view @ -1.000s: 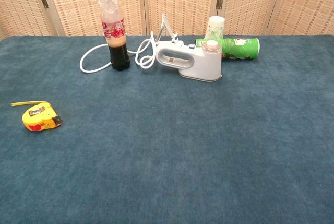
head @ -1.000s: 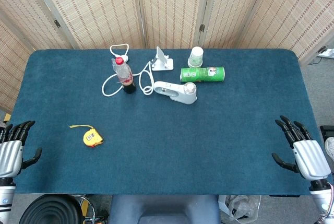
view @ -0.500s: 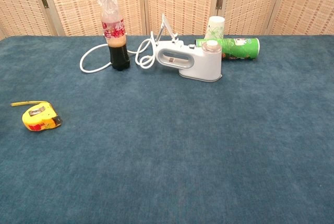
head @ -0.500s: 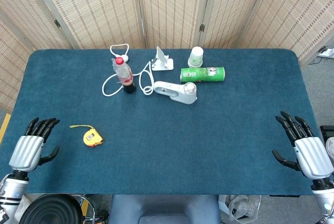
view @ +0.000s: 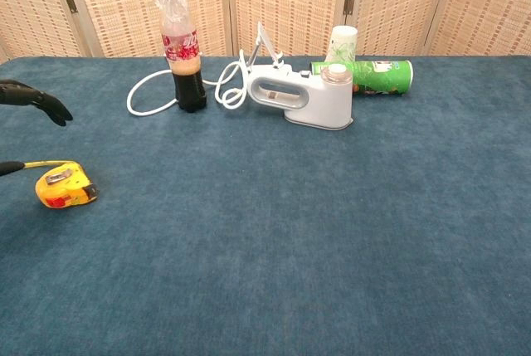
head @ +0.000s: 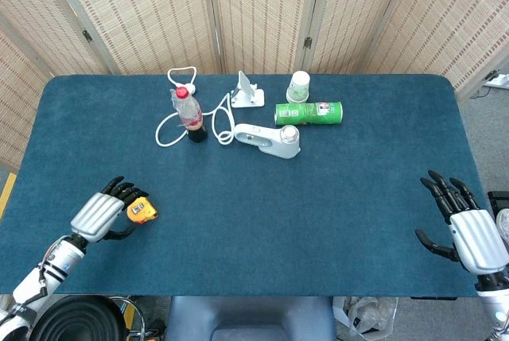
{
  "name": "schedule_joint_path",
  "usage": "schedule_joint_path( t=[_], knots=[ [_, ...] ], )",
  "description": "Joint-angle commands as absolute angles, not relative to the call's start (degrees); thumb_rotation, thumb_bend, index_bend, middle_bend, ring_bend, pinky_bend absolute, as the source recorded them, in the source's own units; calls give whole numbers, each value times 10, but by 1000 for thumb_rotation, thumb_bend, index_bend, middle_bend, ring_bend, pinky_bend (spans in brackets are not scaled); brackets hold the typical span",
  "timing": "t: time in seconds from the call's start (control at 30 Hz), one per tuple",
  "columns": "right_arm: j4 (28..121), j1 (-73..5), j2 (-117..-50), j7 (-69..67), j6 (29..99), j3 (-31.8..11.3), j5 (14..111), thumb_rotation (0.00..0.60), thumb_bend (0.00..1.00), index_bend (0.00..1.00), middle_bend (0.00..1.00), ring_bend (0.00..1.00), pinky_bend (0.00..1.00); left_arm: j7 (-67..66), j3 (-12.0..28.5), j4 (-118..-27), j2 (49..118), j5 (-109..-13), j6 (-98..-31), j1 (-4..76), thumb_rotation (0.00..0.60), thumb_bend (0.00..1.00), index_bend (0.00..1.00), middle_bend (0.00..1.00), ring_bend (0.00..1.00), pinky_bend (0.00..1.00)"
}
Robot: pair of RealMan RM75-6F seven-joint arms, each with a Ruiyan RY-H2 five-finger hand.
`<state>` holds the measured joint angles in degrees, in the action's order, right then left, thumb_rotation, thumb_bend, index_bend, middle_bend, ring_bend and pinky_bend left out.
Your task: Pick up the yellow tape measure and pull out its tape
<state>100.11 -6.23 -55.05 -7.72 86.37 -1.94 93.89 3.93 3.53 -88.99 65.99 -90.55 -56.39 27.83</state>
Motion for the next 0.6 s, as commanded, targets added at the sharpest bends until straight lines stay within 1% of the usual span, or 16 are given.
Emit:
schedule_joint_path(
  t=[0.03, 0.07, 0.1, 0.17, 0.27, 0.33, 0.37, 0.43, 0.6],
  knots=[
    [999, -62, -551, -79, 864, -19, 938, 600, 315, 65, 69, 168, 77, 47, 33, -884, 670, -892, -512, 318, 320, 595, 219, 262, 112, 43],
    [999, -62, -552, -80, 864, -19, 938, 600, 315, 65, 69, 168, 77, 51, 34, -883, 673, -889, -505, 323, 231, 676, 219, 262, 107, 41],
    [997, -61, -552, -81, 864, -19, 937, 600, 315, 65, 69, 168, 77, 52, 34, -880, 678, -887, -499, 329, 164, 726, 219, 262, 105, 40],
    [996, -61, -553, -82, 864, -19, 936, 600, 315, 65, 69, 168, 77, 47, 33, -873, 687, -882, -488, 338, 136, 756, 219, 263, 105, 40],
    [993, -62, -555, -83, 863, -19, 936, 600, 315, 65, 69, 169, 77, 37, 33, -864, 700, -868, -469, 350, 105, 761, 219, 263, 102, 37],
    [992, -63, -557, -84, 861, -19, 934, 600, 315, 65, 69, 169, 77, 21, 33, -854, 710, -853, -454, 358, 73, 761, 218, 262, 99, 35],
    [991, -63, -557, -85, 860, -19, 934, 600, 315, 65, 69, 169, 77, 11, 33, -847, 716, -843, -447, 361, 40, 760, 219, 262, 98, 33],
    [989, -62, -558, -86, 861, -19, 933, 600, 315, 65, 69, 169, 77, -1, 33, -839, 723, -826, -437, 365, 3, 760, 224, 263, 98, 32],
    [984, -62, -559, -90, 860, -19, 931, 600, 315, 65, 69, 170, 77, -28, 32, -826, 734, -789, -425, 367, 0, 760, 229, 280, 101, 32]
  ],
)
